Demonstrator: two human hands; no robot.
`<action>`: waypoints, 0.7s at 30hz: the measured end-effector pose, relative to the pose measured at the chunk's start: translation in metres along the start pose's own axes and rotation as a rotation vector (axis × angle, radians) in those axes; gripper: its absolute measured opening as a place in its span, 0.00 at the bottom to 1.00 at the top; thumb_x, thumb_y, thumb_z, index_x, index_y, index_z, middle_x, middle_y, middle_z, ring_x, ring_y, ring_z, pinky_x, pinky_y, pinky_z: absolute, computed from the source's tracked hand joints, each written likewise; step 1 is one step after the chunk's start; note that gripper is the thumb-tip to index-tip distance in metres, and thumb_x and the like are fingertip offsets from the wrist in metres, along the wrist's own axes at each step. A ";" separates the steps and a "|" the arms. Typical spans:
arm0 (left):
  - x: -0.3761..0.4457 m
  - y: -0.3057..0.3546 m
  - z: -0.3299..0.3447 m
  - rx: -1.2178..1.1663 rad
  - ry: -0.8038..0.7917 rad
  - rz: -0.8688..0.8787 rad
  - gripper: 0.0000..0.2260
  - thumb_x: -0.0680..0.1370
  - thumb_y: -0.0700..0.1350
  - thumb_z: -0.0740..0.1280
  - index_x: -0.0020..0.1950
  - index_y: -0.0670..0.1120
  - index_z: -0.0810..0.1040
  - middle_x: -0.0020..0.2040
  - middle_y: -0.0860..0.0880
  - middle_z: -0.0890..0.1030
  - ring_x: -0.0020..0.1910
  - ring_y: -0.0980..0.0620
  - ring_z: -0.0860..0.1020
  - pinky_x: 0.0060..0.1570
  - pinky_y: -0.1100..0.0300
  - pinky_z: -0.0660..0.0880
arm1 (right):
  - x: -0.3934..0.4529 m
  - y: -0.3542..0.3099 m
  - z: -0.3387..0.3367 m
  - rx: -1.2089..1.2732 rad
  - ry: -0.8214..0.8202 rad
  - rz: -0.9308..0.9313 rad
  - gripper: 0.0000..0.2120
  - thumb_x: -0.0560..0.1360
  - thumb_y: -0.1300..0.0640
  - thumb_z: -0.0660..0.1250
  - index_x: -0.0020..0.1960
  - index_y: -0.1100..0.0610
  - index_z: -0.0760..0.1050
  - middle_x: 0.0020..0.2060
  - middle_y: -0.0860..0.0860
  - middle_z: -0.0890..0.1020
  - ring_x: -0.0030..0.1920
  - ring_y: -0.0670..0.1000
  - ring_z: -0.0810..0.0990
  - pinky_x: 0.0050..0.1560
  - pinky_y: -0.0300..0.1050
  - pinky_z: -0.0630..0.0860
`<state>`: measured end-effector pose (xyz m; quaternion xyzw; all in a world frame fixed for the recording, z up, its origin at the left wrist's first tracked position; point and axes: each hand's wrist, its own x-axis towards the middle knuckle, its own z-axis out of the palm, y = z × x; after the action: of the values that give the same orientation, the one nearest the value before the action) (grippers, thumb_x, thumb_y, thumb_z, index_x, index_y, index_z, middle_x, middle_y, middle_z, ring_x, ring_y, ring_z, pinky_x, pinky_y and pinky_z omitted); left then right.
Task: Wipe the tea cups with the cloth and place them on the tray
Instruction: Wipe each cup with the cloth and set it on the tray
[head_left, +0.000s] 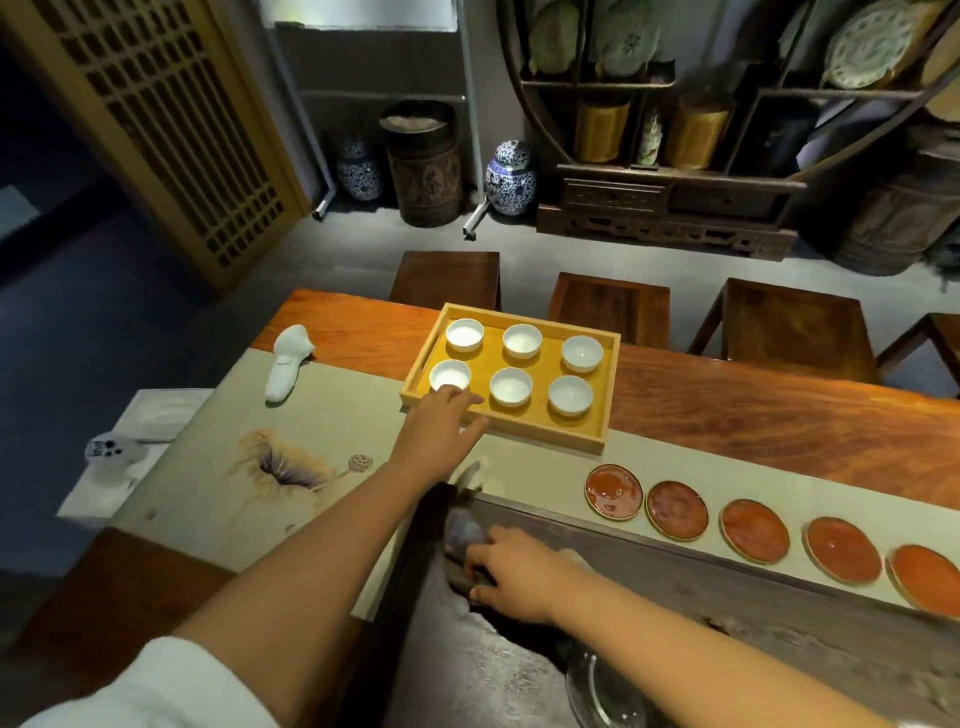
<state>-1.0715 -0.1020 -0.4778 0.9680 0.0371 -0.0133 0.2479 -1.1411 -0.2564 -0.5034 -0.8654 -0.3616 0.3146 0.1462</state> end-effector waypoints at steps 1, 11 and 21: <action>-0.003 -0.001 0.000 0.002 0.002 -0.001 0.16 0.77 0.52 0.62 0.64 0.50 0.74 0.65 0.47 0.72 0.62 0.45 0.71 0.60 0.50 0.69 | 0.002 -0.003 0.005 -0.030 -0.027 0.005 0.18 0.74 0.50 0.64 0.60 0.57 0.71 0.58 0.61 0.71 0.59 0.61 0.70 0.55 0.50 0.68; -0.015 -0.002 -0.003 -0.003 0.025 -0.019 0.17 0.77 0.53 0.62 0.65 0.51 0.72 0.66 0.48 0.71 0.64 0.46 0.69 0.62 0.49 0.66 | 0.000 -0.003 -0.004 0.080 -0.042 -0.015 0.24 0.71 0.38 0.63 0.63 0.47 0.68 0.57 0.58 0.69 0.61 0.59 0.67 0.59 0.51 0.67; 0.018 0.051 -0.062 -0.008 0.108 0.004 0.20 0.76 0.55 0.64 0.65 0.49 0.72 0.65 0.48 0.74 0.62 0.46 0.72 0.59 0.49 0.70 | -0.038 0.028 -0.129 0.158 0.278 0.149 0.26 0.72 0.37 0.62 0.67 0.46 0.66 0.66 0.53 0.70 0.66 0.55 0.68 0.63 0.48 0.66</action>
<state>-1.0491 -0.1152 -0.3998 0.9663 0.0487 0.0398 0.2495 -1.0630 -0.3068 -0.4024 -0.9108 -0.2471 0.2293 0.2384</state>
